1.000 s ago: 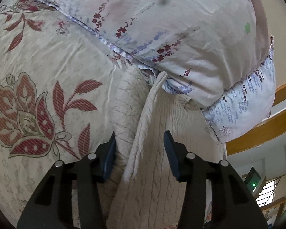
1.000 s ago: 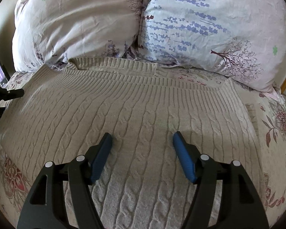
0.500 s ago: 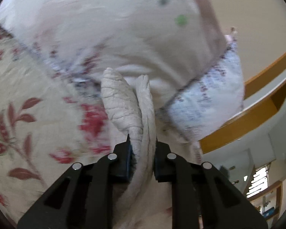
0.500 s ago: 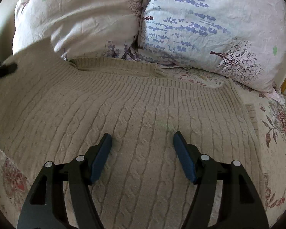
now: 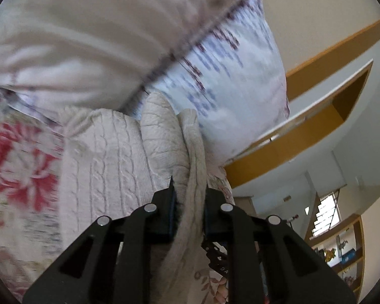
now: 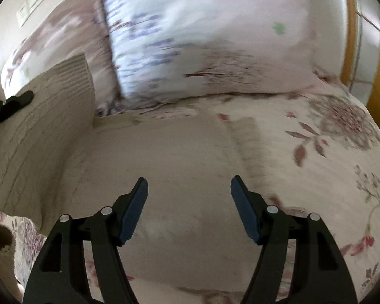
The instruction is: Fold small clothes
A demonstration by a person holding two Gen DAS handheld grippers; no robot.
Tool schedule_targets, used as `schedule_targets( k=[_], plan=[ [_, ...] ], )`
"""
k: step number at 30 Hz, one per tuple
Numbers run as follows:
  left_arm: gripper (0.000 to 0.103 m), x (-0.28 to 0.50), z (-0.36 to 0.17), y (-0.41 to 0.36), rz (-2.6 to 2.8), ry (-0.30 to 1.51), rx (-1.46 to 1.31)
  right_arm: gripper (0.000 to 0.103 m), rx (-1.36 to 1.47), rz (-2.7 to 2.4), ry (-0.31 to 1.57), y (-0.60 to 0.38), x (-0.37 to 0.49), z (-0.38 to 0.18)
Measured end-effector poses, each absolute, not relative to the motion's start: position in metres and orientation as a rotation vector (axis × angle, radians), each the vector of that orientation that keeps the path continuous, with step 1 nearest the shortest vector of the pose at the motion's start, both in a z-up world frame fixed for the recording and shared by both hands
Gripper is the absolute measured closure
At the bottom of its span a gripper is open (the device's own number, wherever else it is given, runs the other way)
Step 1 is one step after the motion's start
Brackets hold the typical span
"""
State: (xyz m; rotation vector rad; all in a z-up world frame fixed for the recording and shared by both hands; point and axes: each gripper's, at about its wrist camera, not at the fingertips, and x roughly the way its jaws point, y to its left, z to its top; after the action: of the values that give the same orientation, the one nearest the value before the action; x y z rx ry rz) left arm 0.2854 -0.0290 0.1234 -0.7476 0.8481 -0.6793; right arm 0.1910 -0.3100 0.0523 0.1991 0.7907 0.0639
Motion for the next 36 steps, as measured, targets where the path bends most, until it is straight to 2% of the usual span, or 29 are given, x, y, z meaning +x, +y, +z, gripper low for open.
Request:
schedule_targets(
  k=[8,11,12,14,15,18,22,27,33,35,36],
  plan=[
    [0.088,0.282,0.107,-0.096,-0.752,0.911,-0.698,0.034,0.276,0.012,0.759,-0.354,0.177,0.052],
    [0.084,0.284,0.086,-0.126,-0.751,0.993,-0.664,0.034,0.295,0.001,0.752,-0.366,0.174,0.052],
    [0.077,0.286,0.075,-0.138,-0.767,1.05,-0.664,0.034,0.304,-0.001,0.75,-0.368,0.173,0.053],
    [0.074,0.285,0.062,-0.152,-0.83,1.118,-0.683,0.034,0.335,0.002,0.748,-0.375,0.171,0.052],
    [0.068,0.282,0.059,-0.157,-0.884,1.141,-0.691,0.034,0.351,0.007,0.747,-0.378,0.17,0.053],
    [0.04,0.269,0.075,-0.152,-0.945,1.086,-0.638,0.034,0.417,0.046,0.742,-0.389,0.169,0.055],
    [0.027,0.251,0.1,-0.107,-0.852,0.942,-0.54,0.034,0.587,0.204,0.75,-0.399,0.173,0.057],
    [0.025,0.24,0.094,-0.054,-0.537,0.877,-0.396,0.034,0.732,0.385,0.82,-0.389,0.192,0.047],
    [0.026,0.245,0.055,-0.032,-0.452,0.952,-0.416,0.034,0.656,0.34,0.935,-0.364,0.22,0.035],
    [0.025,0.248,0.043,-0.036,-0.472,0.975,-0.429,0.038,0.664,0.331,0.973,-0.362,0.226,0.027],
    [0.025,0.25,0.04,-0.036,-0.481,0.977,-0.438,0.048,0.674,0.337,0.984,-0.362,0.227,0.024]
  ],
)
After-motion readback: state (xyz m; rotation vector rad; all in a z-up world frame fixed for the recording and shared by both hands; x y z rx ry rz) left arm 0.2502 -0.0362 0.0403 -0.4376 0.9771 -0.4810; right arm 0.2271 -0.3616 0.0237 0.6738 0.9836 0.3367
